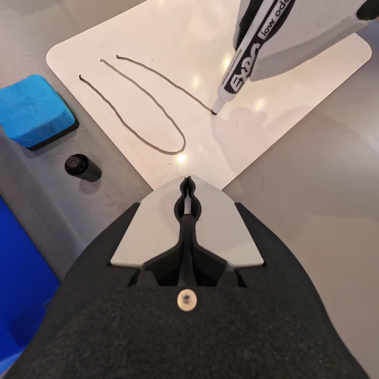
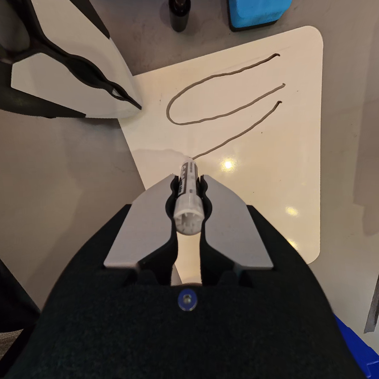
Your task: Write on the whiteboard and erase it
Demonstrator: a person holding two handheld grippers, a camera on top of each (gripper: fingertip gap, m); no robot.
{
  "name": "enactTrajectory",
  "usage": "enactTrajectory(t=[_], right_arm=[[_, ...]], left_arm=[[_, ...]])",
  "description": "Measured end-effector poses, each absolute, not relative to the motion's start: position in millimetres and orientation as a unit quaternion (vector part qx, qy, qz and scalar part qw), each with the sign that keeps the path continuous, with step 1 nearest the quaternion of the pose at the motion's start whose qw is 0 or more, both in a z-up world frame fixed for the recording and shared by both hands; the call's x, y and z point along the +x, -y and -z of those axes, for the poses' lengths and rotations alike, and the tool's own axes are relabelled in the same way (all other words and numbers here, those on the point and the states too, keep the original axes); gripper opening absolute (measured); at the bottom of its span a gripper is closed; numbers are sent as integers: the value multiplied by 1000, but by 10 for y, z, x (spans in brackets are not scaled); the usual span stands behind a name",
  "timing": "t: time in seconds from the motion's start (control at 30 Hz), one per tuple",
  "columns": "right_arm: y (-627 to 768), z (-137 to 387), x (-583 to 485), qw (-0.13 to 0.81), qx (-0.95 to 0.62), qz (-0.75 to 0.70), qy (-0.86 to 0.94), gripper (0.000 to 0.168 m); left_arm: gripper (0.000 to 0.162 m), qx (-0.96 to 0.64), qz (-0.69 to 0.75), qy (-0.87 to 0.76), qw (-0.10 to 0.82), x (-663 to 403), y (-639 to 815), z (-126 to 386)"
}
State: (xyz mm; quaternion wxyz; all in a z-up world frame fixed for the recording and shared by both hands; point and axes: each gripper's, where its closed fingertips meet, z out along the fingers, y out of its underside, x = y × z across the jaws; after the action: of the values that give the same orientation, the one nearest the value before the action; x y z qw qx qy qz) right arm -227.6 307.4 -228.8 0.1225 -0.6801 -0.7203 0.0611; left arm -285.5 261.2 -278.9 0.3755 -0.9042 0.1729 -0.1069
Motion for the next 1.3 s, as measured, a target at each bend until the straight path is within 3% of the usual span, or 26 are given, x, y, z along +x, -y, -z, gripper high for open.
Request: enactTrajectory(t=[1.3], right_arm=[[-4262,2287,-2472,114,-702,-57,700,20]], left_arm=[[0,-903,107,-181,375,-2828,-2599,2790]])
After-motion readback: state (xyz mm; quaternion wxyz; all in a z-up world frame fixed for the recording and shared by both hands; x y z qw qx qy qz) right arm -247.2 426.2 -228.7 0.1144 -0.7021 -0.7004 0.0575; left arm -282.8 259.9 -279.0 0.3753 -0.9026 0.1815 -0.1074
